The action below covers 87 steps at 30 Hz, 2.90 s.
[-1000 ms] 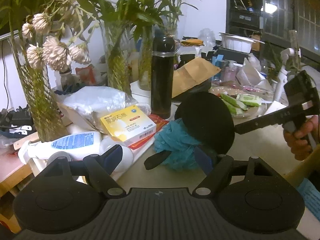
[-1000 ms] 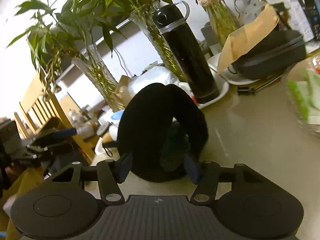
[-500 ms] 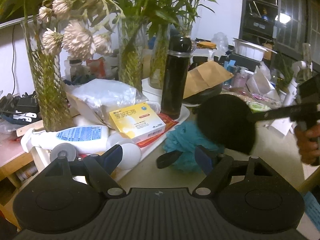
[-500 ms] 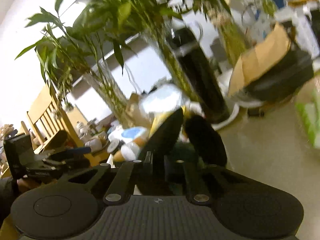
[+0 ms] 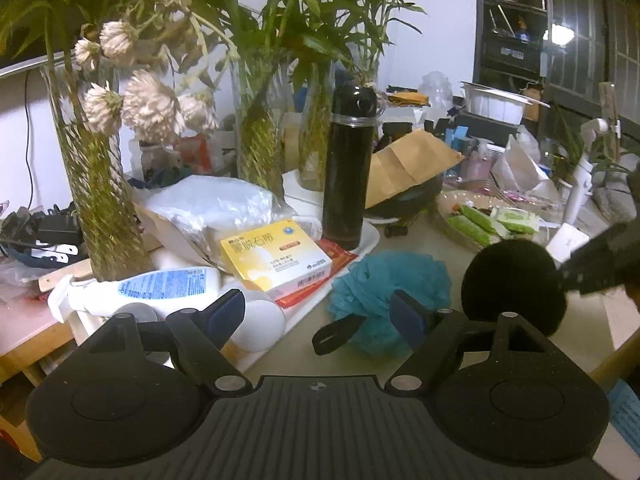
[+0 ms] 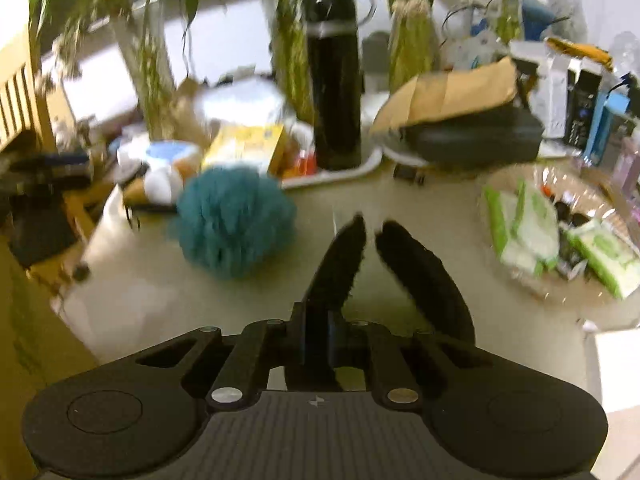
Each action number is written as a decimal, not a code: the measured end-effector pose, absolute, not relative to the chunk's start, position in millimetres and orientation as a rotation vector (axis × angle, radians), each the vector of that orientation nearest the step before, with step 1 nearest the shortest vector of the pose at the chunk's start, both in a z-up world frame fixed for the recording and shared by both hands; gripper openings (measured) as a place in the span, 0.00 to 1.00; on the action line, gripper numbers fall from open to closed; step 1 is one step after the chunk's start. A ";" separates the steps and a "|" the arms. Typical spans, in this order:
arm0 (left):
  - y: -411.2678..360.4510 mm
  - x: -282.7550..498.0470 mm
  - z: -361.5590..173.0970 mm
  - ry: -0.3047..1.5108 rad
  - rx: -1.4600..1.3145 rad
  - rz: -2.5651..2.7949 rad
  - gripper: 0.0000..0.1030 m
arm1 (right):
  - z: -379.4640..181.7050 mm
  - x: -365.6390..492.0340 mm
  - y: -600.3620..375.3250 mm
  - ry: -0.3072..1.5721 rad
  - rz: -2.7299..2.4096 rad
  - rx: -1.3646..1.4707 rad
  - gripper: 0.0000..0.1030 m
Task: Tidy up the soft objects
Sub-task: 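Grasp the teal mesh bath pouf with the left tool while the right tool holds the black pad, then carry the pouf into the box and open the left tool while the right tool holds the pad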
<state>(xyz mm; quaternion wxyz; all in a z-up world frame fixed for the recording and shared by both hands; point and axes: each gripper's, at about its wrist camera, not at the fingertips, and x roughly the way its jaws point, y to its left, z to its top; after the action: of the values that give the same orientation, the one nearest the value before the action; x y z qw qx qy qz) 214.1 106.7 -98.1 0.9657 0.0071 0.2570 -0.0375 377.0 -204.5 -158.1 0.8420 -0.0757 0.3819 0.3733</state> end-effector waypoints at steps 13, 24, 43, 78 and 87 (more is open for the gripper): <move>106.2 226.7 -93.1 0.515 0.011 -0.177 0.77 | -188.6 383.8 -206.8 0.900 0.828 -0.071 0.13; 91.8 281.5 -126.9 0.643 0.098 -0.274 0.77 | -177.3 381.0 -227.5 0.843 0.784 0.043 0.11; 108.7 334.9 -144.6 0.762 -0.226 -0.332 0.29 | -169.6 373.9 -229.1 0.816 0.757 0.039 0.11; 65.4 233.9 -17.5 0.561 0.066 -0.311 0.05 | -39.1 267.1 -241.1 0.598 0.656 -0.141 0.11; 50.9 192.9 18.1 0.525 0.098 -0.302 0.05 | 0.6 217.7 -233.7 0.514 0.695 -0.197 0.11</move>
<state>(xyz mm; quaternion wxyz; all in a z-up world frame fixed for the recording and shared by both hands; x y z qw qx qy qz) 192.9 50.9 18.1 0.9533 0.0484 0.2584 -0.1487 217.7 -233.7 0.6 0.9034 -0.0952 0.2487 0.3362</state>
